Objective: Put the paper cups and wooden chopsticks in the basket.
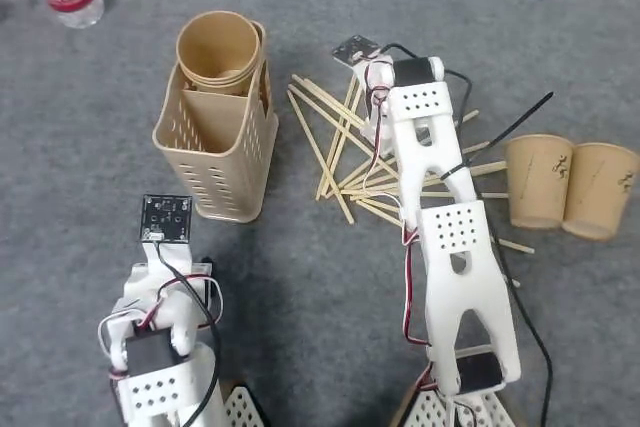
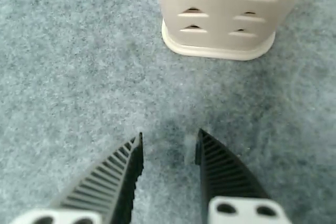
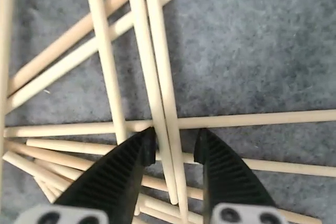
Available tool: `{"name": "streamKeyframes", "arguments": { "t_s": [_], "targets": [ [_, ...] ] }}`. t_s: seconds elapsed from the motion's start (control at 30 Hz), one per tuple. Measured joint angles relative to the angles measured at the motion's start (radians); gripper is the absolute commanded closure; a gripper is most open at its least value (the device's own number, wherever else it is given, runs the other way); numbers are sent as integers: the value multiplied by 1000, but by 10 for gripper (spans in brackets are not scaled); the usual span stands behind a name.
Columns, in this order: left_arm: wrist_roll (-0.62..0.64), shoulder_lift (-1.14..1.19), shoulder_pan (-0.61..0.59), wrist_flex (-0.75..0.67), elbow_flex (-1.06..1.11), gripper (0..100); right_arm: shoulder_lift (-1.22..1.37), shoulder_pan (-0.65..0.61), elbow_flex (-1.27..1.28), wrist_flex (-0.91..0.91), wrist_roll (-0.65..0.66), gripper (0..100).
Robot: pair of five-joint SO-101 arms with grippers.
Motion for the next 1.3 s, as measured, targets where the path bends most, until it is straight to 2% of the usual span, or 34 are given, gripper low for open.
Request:
{"name": "streamKeyframes", "arguments": {
  "t_s": [0.2, 0.83, 1.3],
  "targets": [
    [0, 0, 0, 0, 0, 844, 0, 2, 0, 0, 0, 989],
    [0, 0, 0, 0, 0, 844, -14, 6, -48, 32, 0, 991],
    [0, 0, 0, 0, 0, 844, -328, 14, 167, 34, -51, 991]
  ]
}}
